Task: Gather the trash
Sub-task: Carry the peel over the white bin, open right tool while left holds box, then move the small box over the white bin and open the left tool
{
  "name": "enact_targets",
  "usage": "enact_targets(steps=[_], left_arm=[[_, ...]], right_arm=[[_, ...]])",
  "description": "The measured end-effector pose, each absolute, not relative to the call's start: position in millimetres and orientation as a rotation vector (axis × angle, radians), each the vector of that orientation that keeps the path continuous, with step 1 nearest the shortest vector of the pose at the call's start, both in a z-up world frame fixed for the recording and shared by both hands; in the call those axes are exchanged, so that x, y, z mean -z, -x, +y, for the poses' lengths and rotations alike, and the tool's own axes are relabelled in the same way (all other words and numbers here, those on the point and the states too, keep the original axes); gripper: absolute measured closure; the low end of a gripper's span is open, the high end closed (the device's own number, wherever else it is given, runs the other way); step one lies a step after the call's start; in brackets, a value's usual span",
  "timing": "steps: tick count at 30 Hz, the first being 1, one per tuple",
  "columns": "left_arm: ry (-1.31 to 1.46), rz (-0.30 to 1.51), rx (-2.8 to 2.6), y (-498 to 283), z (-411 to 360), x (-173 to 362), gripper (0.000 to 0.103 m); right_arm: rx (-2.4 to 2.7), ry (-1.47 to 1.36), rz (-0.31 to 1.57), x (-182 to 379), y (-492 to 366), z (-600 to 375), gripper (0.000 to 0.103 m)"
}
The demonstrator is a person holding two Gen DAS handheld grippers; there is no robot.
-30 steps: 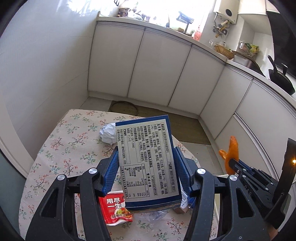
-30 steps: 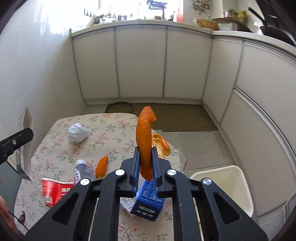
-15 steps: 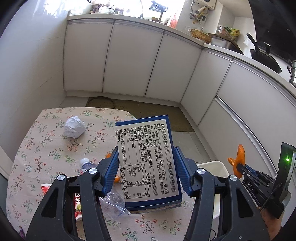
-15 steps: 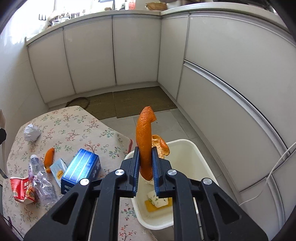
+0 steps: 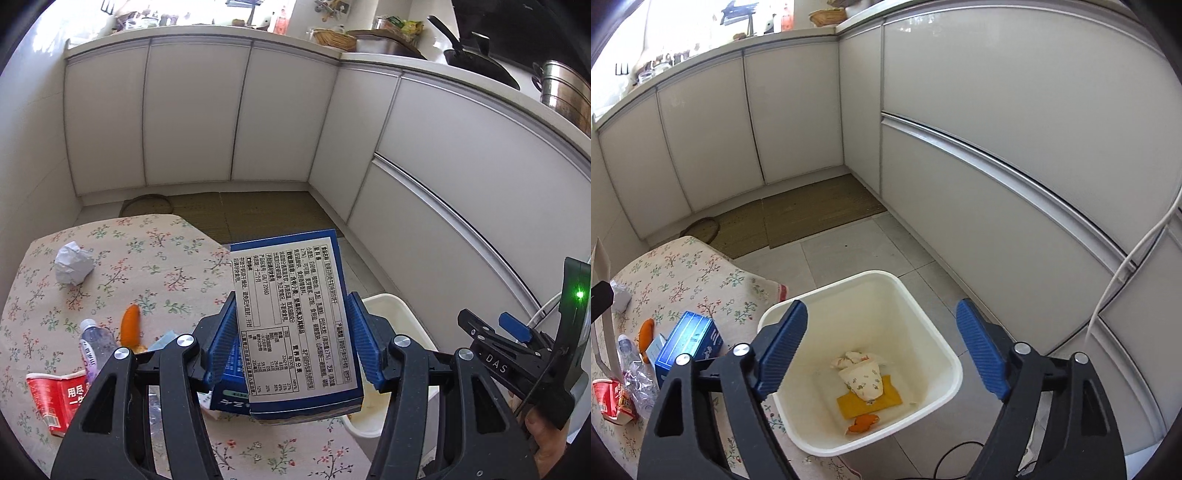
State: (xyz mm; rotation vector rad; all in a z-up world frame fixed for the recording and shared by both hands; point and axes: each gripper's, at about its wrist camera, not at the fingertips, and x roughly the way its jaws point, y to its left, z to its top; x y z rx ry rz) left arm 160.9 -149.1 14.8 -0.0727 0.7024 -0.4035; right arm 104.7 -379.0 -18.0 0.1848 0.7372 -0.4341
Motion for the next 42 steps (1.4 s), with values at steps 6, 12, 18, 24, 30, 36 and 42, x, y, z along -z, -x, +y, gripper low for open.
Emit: enact_targets(steps=[6,12,18,24,30,36,42], left_arm=[[0.051,0.719,0.513,-166,-188,-7,0.048],[0.054,0.771,0.602,-175,-220,6,0.048],[0.051,0.801,0.647,-181,-240,16,0.047],[0.054,0.830,0.666,-190,-255,27,0.046],[0.039,0.863,0.643,-192,-259,39,0.027],[-0.010,0.822,0.577,-184,-255,31,0.016],[-0.044,0.753,0.511,-168,-247,15,0.007]], right_arm=[[0.523,-0.210,0.747,21,-90,-409,0.011],[0.568,-0.280,0.754,23,-70,-439,0.011],[0.604,-0.283,0.758,28,-62,-452,0.011],[0.631,-0.283,0.763,33,-57,-463,0.011],[0.624,-0.272,0.759,33,-58,-462,0.011],[0.611,-0.261,0.735,28,-61,-454,0.011],[0.602,-0.213,0.711,23,-64,-438,0.008]])
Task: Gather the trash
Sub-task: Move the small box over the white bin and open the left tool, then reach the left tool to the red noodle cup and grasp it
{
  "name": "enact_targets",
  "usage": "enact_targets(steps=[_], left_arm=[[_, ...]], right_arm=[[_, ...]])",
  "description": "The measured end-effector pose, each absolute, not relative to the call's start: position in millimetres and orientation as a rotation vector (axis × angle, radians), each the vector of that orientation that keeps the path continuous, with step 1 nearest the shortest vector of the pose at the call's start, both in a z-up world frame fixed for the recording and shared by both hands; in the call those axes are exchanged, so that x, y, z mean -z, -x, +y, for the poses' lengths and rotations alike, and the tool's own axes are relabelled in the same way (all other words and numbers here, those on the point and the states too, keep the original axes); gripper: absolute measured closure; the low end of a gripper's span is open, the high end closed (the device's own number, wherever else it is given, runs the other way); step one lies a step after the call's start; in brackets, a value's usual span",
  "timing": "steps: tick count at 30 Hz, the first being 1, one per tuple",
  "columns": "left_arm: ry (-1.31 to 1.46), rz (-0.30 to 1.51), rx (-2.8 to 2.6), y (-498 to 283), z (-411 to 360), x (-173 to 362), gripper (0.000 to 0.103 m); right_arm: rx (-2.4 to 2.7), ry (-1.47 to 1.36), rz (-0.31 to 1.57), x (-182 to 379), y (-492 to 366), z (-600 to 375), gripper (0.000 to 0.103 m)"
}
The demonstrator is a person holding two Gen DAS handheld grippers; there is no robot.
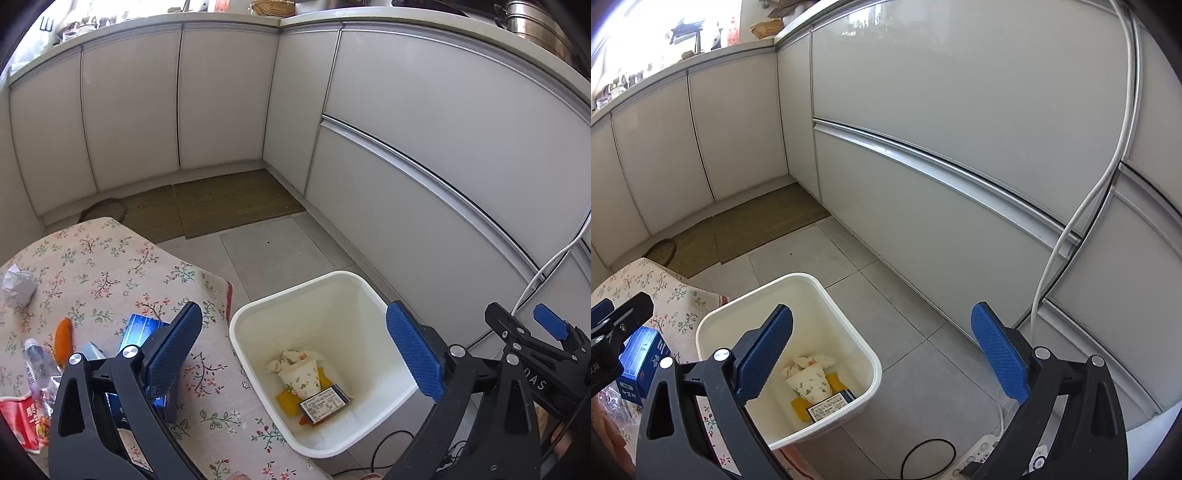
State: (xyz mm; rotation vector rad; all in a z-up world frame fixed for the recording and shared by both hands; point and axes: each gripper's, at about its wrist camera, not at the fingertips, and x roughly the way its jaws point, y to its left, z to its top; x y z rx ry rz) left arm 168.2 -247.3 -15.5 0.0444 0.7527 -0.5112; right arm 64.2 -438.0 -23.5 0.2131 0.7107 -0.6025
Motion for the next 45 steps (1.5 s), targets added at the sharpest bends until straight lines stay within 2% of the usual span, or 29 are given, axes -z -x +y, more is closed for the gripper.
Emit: enact_targets(steps=[9,27,45], left_arm=[[-0.066,0.767,0.390,-162,-210,9,0.007],[-0.060,0.805,0.178,-165,-93,2,0.007],[0.082,0.946,-0.080,-166,58,34,0.007]], right_arm=[[0.549,-0.195,0.712,20,-72,-416,0.007],[0.285,-0.128,0.757,13,-116,-296,0.007],[0.039,-0.057,0.789,24,-151,-163,0.007]])
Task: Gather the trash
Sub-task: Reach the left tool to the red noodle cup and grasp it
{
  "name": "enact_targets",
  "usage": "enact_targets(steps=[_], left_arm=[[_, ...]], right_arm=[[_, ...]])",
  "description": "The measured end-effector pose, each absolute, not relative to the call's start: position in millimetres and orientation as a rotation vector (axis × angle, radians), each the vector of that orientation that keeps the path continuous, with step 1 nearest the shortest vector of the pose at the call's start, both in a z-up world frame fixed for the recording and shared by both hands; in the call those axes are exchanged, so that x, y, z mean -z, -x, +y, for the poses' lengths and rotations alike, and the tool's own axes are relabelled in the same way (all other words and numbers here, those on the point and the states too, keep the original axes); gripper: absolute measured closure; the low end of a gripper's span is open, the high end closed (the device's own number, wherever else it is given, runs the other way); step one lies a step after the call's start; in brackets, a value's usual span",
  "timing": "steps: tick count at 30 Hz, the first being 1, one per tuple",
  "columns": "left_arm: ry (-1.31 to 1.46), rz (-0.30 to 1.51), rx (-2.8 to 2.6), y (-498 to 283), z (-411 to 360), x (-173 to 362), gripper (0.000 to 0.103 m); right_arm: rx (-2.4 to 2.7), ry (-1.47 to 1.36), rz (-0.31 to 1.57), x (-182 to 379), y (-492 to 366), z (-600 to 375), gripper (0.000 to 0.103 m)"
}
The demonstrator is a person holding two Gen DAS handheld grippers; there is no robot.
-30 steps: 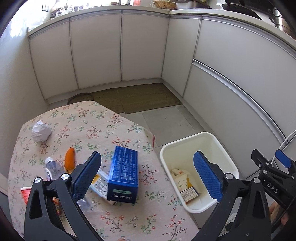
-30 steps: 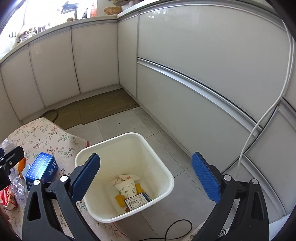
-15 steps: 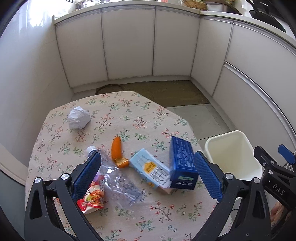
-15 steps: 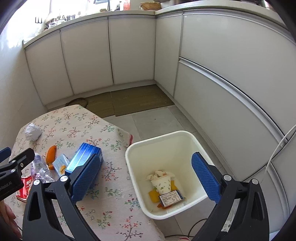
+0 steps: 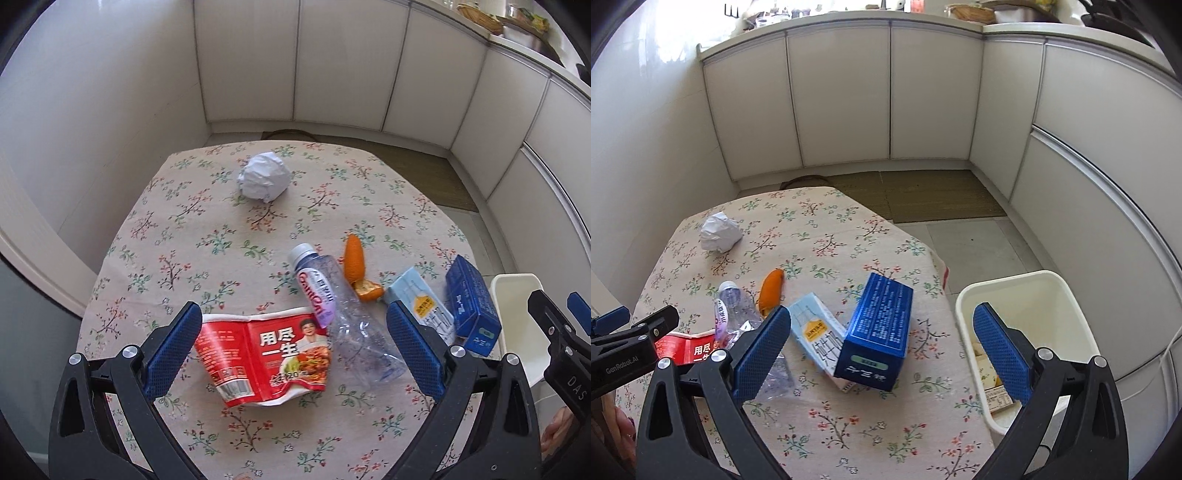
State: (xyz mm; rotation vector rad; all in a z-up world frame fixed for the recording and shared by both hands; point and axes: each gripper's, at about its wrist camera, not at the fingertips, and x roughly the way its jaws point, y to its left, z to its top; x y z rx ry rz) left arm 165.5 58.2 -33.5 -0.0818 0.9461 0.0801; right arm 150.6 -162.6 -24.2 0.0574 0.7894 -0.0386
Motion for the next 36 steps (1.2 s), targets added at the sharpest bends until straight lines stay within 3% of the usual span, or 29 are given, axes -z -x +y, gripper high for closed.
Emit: enact_targets(steps=[25,31,33,36], left_arm=[[0.638,1.194,-0.147,-178,150,130,0.009],[0.653,1.212,-0.103,-181,148,137,0.043],[0.642,1.207,-0.093,-181,147,135,0.065],[0.616,1.189,-0.066,-181,142,128,0.067]], right_arm=[[0.002,0.002,0.856,38,-158,-138,0.007],[-0.005,0.008,0.878,42,-161,-134,0.007],[-0.010,0.015,0.883,44,-162,-132,0.007],[-0.016,0.020,0.886,45,-162,-129,0.007]])
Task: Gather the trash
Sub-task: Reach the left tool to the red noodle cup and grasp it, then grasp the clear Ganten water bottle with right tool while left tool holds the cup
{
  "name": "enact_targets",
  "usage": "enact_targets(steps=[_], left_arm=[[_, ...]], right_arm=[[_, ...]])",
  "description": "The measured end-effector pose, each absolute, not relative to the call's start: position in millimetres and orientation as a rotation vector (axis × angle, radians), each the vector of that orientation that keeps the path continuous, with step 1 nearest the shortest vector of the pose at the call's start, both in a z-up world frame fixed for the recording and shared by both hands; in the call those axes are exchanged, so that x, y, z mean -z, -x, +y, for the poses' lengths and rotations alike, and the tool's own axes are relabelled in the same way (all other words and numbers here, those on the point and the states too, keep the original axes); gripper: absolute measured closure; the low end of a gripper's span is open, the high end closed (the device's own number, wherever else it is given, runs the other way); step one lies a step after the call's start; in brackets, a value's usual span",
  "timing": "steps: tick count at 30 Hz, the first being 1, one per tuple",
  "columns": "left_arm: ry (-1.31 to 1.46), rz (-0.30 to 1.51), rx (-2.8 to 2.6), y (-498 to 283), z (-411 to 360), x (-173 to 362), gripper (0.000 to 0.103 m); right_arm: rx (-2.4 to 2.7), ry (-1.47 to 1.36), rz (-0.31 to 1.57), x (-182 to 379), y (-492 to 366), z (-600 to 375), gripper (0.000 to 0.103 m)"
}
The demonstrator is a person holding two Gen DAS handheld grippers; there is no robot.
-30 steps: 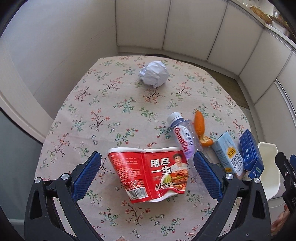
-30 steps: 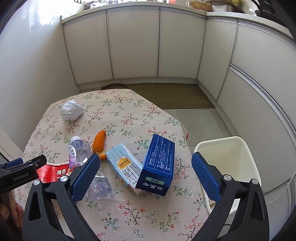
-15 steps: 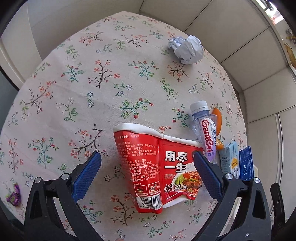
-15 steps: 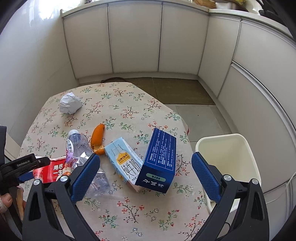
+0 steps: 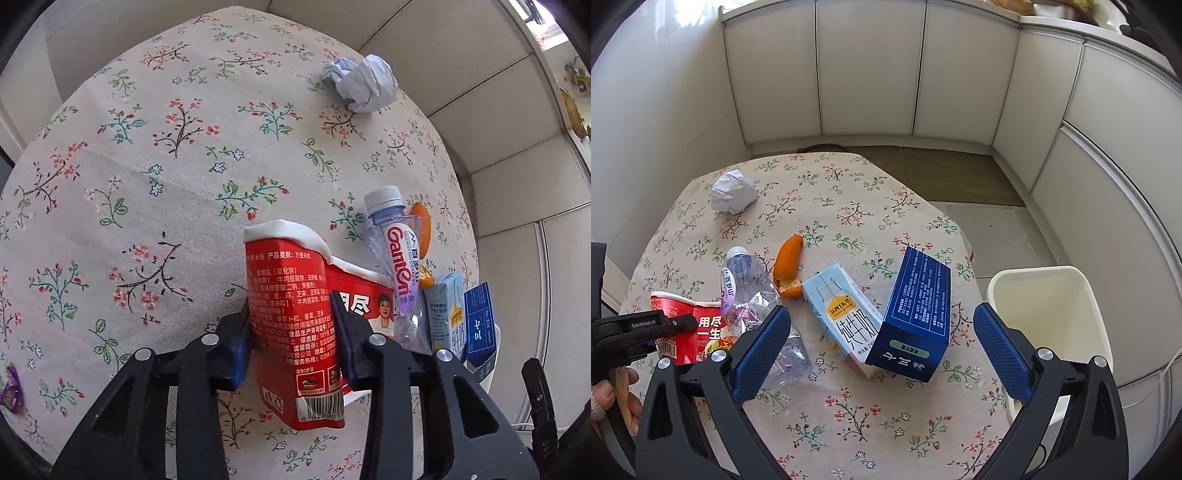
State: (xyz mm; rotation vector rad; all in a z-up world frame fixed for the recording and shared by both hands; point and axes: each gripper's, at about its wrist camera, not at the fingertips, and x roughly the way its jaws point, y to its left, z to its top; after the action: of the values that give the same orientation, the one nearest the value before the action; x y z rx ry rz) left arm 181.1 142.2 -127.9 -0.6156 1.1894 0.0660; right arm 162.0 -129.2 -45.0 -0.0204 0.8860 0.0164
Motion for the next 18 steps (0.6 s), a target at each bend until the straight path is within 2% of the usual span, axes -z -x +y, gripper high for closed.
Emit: enact_targets(steps=[5,10,13,18], left_arm=[[0.524,1.119,-0.043,-174,134,100,0.067],[0.289,0.988,-0.103,-160,124,51,0.067],[0.182,0.896,-0.142,-151,123,23,0.067],[0.155,0.788,-0.171,-142,137,-11,0.067]], right_arm=[[-0.038,0.002,0.901,47,-165,-126,0.007],[-0.117,0.014,0.921,52,-170,-108,0.007],[-0.165,0.083,0.923,57,-170,-84,0.007],[-0.272,0.282,0.934,77,-169,-34,0.007]])
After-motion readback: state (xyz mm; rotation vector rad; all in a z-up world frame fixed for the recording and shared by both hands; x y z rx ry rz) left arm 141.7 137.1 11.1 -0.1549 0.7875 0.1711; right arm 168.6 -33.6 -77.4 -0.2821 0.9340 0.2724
